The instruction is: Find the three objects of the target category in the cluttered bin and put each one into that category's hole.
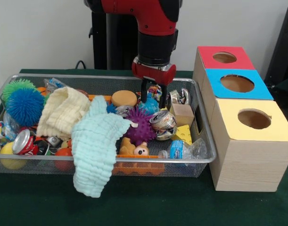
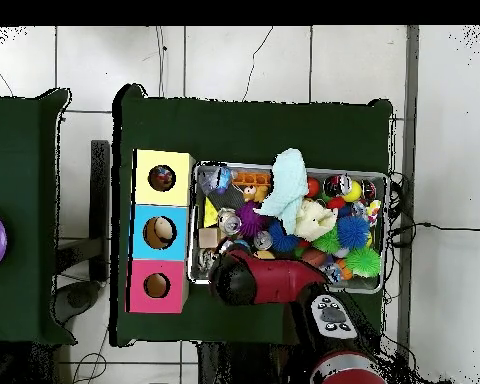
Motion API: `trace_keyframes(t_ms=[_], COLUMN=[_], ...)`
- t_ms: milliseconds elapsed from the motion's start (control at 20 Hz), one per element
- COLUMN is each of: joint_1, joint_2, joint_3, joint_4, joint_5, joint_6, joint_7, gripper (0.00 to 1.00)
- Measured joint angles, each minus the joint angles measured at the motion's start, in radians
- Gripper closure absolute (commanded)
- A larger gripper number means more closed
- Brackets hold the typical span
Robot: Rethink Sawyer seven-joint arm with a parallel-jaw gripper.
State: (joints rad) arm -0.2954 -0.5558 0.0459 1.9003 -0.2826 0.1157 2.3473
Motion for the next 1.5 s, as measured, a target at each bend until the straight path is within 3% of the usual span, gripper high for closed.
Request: trace_keyframes(t_ms=[500, 1000, 1500], joint_1=[-0.003, -0.056, 0.015], joint_2=[0.004, 0.017, 0.046], joint_3=[-0.012, -0.016, -0.093], joint_4=[0.027, 0.071, 0.129], joint_5=[-0.005, -0.087, -0.105], joint_6=[-0.058, -0.124, -0.318], joint_7=[0.000, 0.000, 0.000], gripper=[0.00, 0.00, 0.00])
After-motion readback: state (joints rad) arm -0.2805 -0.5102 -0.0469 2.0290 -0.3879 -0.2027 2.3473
